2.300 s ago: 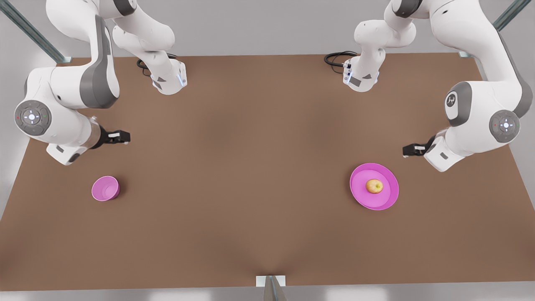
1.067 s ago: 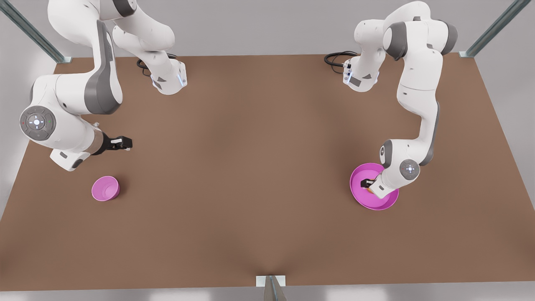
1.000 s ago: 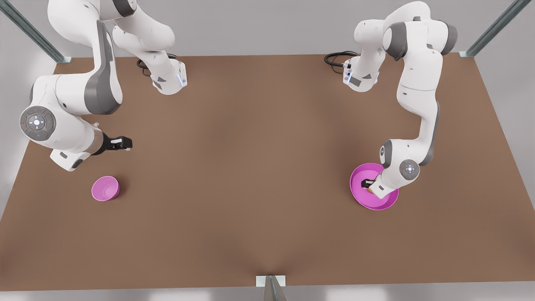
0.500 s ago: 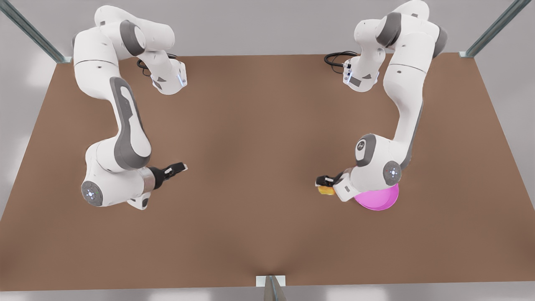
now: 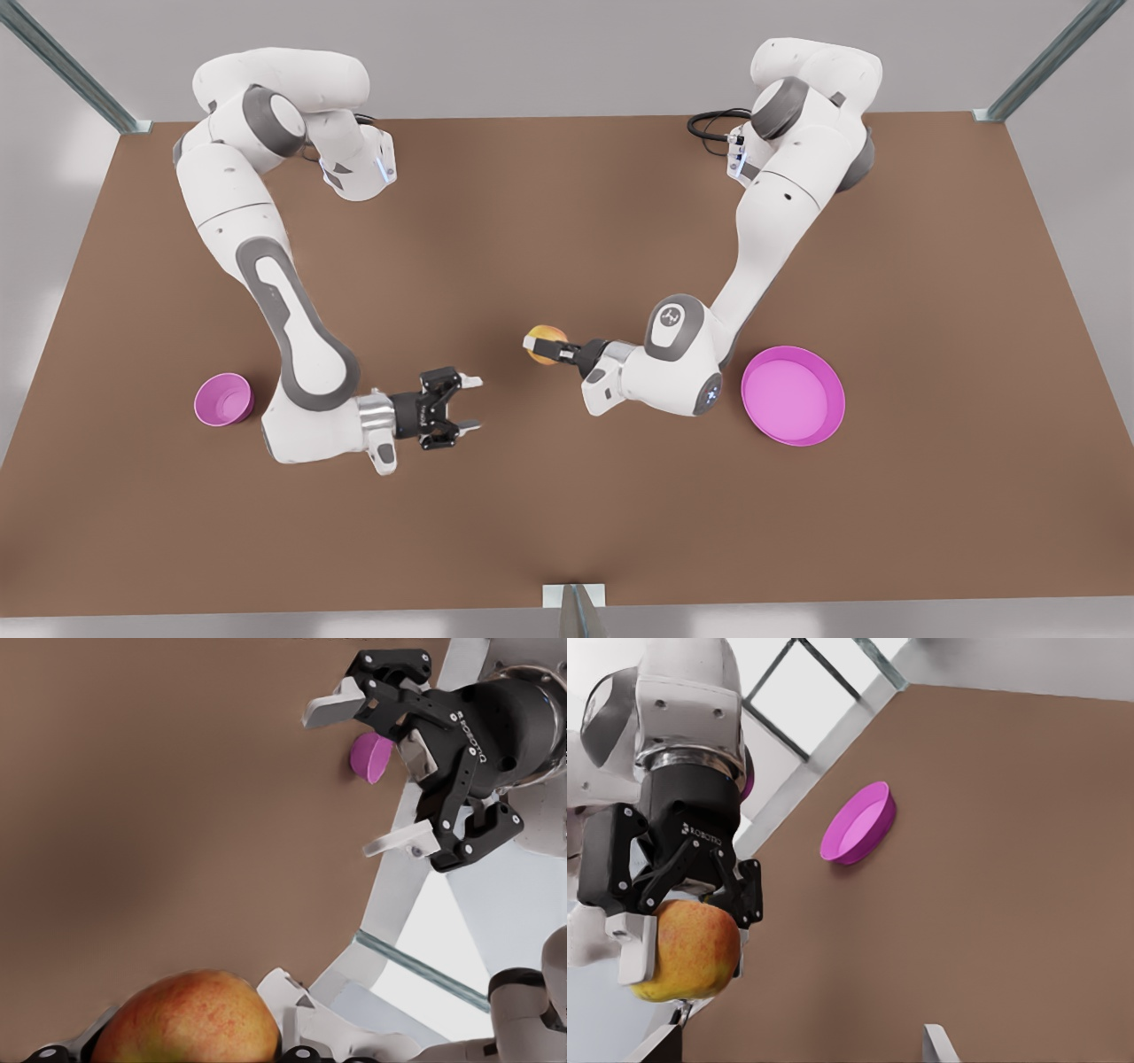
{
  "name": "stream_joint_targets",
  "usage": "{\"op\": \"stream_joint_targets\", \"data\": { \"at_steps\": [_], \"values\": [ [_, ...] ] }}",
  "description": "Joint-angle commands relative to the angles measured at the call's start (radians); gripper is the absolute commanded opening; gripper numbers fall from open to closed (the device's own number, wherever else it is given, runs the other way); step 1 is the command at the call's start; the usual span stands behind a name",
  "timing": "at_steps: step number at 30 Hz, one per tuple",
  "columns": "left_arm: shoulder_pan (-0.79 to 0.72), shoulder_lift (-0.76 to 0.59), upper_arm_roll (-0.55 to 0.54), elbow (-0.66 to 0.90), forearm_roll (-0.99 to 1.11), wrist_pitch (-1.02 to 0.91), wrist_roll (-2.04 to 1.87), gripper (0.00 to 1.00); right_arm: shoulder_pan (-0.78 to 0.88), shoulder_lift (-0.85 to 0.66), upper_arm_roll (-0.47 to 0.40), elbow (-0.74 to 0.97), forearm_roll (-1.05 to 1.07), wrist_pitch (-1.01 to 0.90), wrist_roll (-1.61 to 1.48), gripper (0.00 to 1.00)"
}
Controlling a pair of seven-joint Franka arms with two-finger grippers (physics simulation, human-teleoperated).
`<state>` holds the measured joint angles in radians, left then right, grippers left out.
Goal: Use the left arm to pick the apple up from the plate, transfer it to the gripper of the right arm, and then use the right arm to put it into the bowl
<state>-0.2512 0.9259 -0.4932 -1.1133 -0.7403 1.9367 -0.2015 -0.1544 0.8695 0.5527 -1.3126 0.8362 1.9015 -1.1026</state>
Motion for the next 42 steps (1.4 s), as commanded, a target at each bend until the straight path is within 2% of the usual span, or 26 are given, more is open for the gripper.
{"op": "stream_joint_targets", "data": {
  "at_steps": [1, 3, 4, 6, 15, 28, 42],
  "values": [
    [0.000, 0.002, -0.001, 0.004, -0.024, 0.013, -0.147, 0.71, -0.051, 0.006, 0.055, -0.040, 0.063, 0.070, -1.148, 1.00],
    [0.000, 0.004, -0.001, 0.006, -0.042, 0.039, -0.147, 0.71, -0.050, 0.019, 0.067, -0.077, 0.136, 0.070, -1.203, 1.00],
    [-0.003, 0.024, -0.001, 0.027, -0.044, 0.117, -0.144, 0.71, -0.048, 0.032, 0.076, -0.079, 0.156, 0.073, -1.249, 1.00],
    [-0.005, 0.086, 0.001, 0.118, -0.044, 0.123, -0.142, 0.71, -0.051, 0.034, 0.078, -0.097, 0.188, 0.073, -1.292, 1.00],
    [-0.007, 0.085, -0.001, 0.118, -0.048, 0.119, -0.142, 0.72, -0.044, 0.071, 0.101, -0.105, 0.282, 0.085, -1.358, 1.00],
    [-0.019, 0.083, -0.002, 0.118, -0.048, 0.123, -0.151, 0.72, -0.039, 0.094, 0.138, -0.108, 0.294, 0.110, -1.359, 1.00],
    [-0.007, 0.085, -0.005, 0.116, -0.060, 0.081, -0.147, 0.72, -0.001, 0.100, 0.139, -0.122, 0.322, 0.142, -1.370, 1.00]
  ]
}}
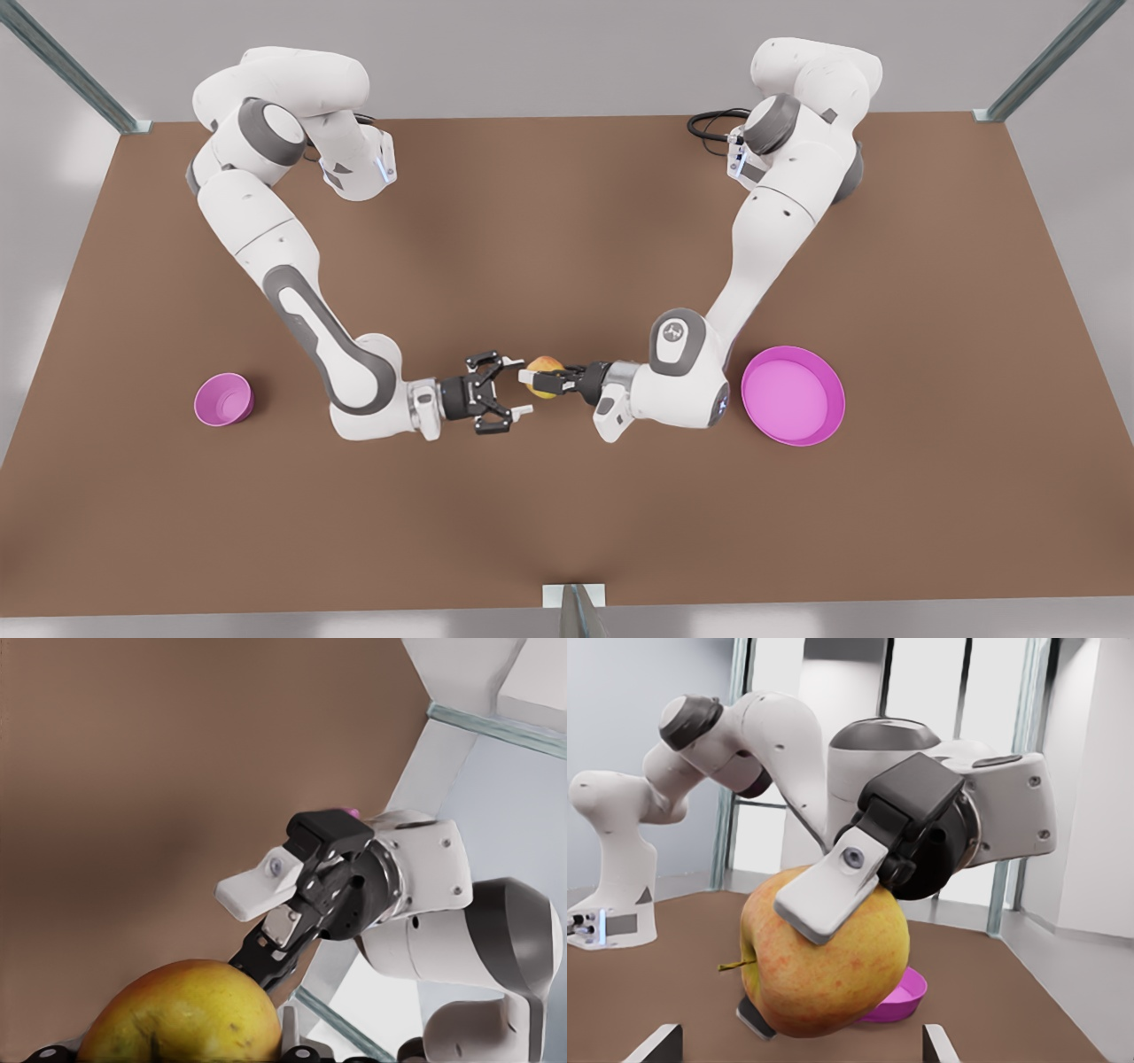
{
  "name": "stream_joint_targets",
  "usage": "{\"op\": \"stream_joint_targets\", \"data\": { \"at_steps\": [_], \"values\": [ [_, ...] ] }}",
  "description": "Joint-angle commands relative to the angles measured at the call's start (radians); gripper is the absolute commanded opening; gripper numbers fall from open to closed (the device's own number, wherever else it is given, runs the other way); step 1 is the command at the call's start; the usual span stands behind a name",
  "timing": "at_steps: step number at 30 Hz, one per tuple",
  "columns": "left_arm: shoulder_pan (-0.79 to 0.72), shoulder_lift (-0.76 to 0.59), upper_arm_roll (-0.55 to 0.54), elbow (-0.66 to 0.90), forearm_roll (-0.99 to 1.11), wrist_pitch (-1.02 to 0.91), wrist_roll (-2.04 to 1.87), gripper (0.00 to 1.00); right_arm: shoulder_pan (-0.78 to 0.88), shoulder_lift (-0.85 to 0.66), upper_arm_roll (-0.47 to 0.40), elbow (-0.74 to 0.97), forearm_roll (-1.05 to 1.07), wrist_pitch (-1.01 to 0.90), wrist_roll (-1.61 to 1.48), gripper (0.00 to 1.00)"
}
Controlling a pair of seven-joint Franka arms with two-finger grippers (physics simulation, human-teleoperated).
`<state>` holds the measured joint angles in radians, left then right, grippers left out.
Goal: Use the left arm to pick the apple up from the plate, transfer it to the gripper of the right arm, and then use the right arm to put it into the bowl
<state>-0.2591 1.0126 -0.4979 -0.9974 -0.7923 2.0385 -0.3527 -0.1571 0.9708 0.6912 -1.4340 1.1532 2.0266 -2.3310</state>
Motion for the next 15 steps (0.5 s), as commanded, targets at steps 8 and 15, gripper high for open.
{"op": "stream_joint_targets", "data": {
  "at_steps": [8, 15],
  "values": [
    [0.009, -0.002, -0.001, -0.001, -0.010, -0.035, 0.003, 0.72, 0.018, 0.011, 0.002, 0.007, 0.020, 0.044, -0.139, 1.00],
    [0.006, -0.002, -0.001, -0.001, -0.008, -0.034, 0.003, 0.72, 0.019, 0.016, 0.019, 0.009, 0.034, 0.052, -0.131, 1.00]
  ]
}}
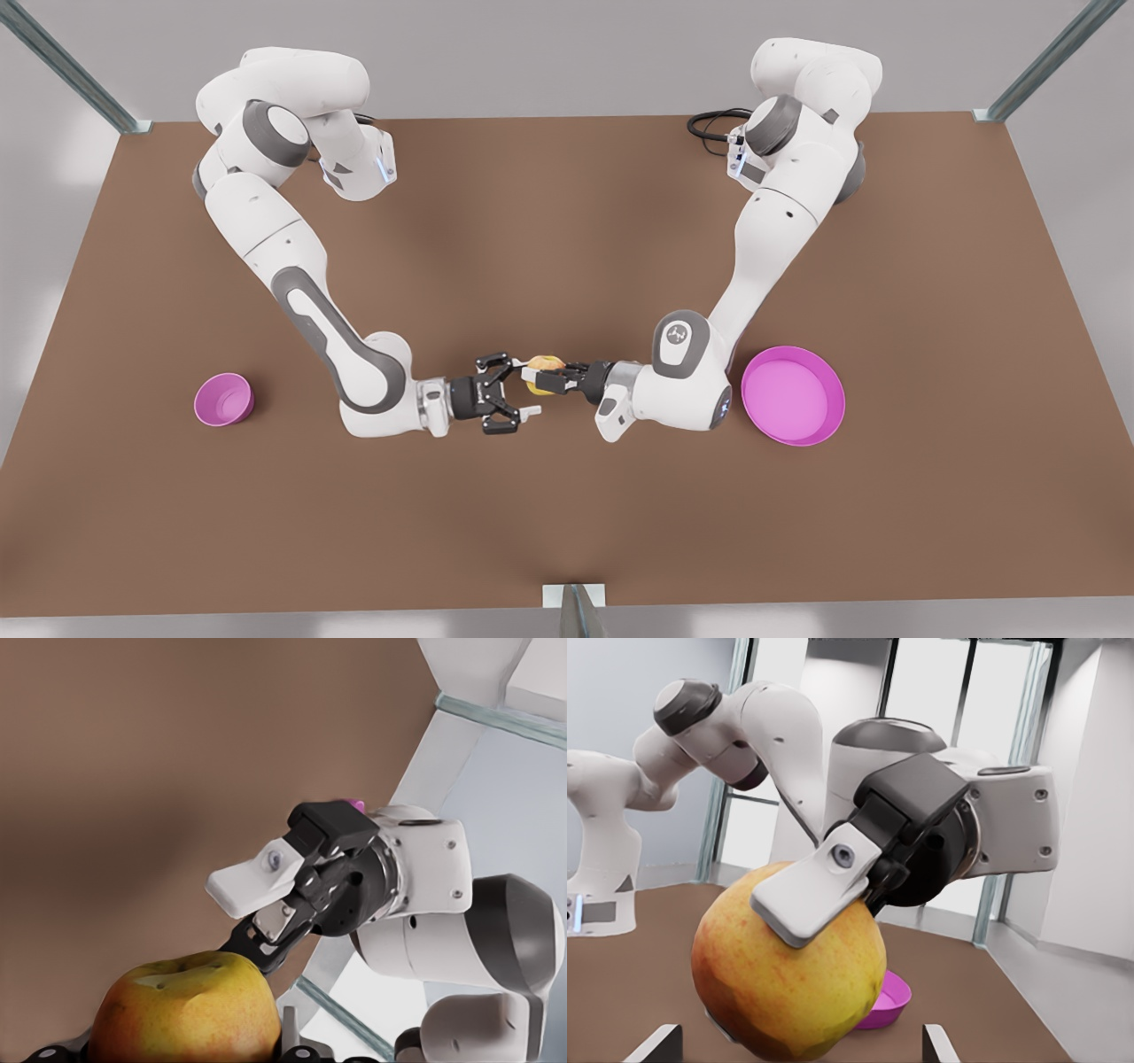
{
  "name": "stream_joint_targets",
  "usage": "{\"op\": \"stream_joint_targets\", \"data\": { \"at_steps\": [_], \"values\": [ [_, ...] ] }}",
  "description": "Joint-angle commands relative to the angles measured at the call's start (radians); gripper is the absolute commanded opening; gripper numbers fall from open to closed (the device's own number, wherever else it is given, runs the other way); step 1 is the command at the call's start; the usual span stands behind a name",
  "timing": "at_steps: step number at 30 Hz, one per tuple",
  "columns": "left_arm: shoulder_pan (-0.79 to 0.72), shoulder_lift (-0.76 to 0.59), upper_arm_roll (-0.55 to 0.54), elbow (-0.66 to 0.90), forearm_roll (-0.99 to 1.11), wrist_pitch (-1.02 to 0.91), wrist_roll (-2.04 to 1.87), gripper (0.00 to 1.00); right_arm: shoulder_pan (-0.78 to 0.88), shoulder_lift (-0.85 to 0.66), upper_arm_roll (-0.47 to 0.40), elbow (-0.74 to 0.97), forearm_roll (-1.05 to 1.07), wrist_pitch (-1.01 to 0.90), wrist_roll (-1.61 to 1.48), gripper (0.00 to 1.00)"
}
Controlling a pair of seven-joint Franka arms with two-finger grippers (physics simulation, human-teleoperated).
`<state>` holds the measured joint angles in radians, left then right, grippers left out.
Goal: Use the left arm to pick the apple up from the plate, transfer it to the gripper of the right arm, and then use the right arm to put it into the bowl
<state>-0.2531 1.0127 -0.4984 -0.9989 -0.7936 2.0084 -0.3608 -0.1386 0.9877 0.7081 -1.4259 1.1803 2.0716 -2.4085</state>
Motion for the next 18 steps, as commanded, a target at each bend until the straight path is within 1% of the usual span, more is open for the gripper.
{"op": "stream_joint_targets", "data": {
  "at_steps": [1, 18],
  "values": [
    [-0.001, -0.002, 0.000, 0.000, -0.007, -0.002, 0.011, 0.72, 0.001, -0.001, 0.004, -0.001, 0.010, 0.007, -0.052, 1.00],
    [0.002, 0.000, 0.000, 0.000, -0.007, -0.002, 0.016, 0.72, -0.004, -0.001, 0.033, -0.010, 0.022, -0.001, -0.046, 0.99]
  ]
}}
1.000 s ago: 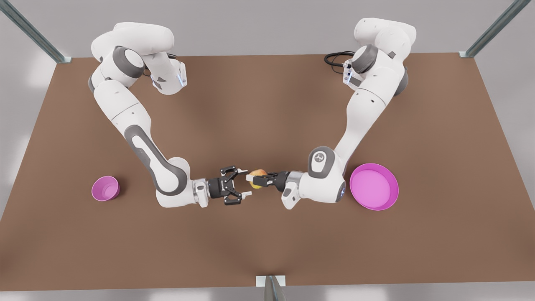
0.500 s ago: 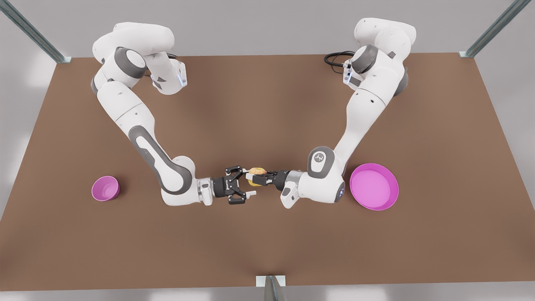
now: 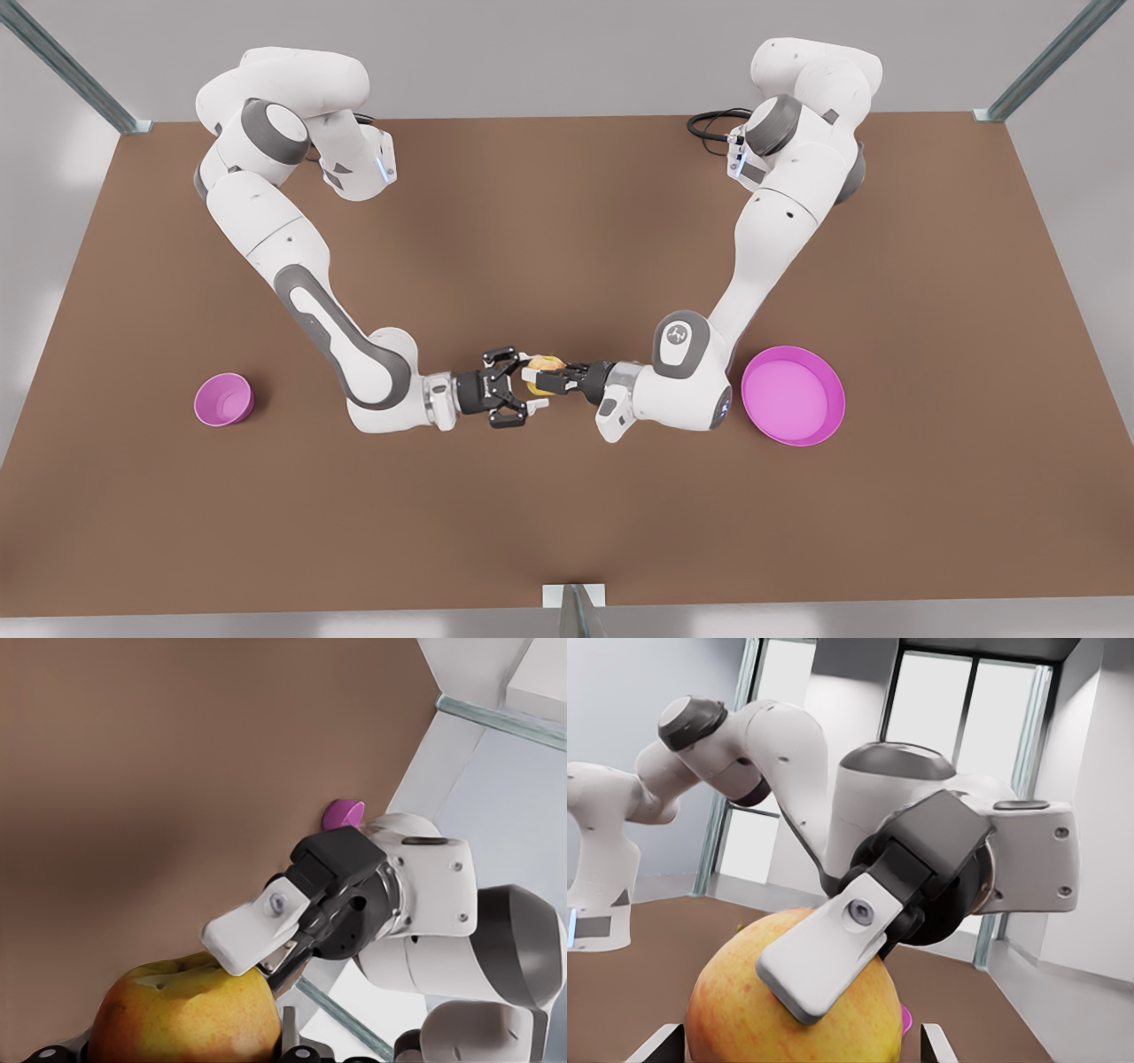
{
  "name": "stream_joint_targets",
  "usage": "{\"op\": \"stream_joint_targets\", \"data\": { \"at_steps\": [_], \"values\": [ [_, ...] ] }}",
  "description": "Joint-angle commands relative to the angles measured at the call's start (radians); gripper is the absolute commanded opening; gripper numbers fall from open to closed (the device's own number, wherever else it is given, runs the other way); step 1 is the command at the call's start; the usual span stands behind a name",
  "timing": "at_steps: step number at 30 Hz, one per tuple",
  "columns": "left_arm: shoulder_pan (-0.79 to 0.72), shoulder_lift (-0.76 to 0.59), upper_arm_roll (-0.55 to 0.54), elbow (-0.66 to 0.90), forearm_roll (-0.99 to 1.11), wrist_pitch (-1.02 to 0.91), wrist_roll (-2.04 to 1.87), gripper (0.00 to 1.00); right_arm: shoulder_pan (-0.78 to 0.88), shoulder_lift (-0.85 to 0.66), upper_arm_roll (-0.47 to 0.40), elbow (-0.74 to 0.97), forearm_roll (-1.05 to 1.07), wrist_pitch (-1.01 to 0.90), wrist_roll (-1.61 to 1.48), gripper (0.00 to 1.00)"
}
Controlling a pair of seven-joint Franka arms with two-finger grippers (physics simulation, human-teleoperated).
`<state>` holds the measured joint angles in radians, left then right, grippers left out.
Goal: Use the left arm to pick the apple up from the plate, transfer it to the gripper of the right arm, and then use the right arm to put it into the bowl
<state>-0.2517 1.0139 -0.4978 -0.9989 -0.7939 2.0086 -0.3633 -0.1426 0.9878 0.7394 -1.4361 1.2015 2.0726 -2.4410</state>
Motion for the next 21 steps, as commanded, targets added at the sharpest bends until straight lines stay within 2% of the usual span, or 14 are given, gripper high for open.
{"op": "stream_joint_targets", "data": {
  "at_steps": [1, 17, 20, 21],
  "values": [
    [0.000, -0.001, -0.001, 0.000, -0.007, -0.002, 0.018, 0.72, 0.000, -0.001, 0.003, 0.000, 0.003, -0.002, -0.009, 0.99],
    [-0.006, 0.006, -0.002, -0.001, -0.007, 0.002, 0.027, 0.72, 0.005, -0.001, 0.015, -0.020, 0.024, 0.011, 0.007, 0.98],
    [-0.006, 0.006, -0.001, -0.003, -0.007, 0.002, 0.029, 0.72, 0.005, -0.001, 0.015, -0.020, 0.024, 0.011, 0.007, 0.96],
    [-0.006, 0.006, -0.002, -0.003, -0.007, 0.002, 0.029, 0.72, 0.005, -0.001, 0.015, -0.020, 0.024, 0.011, 0.007, 0.91]
  ]
}}
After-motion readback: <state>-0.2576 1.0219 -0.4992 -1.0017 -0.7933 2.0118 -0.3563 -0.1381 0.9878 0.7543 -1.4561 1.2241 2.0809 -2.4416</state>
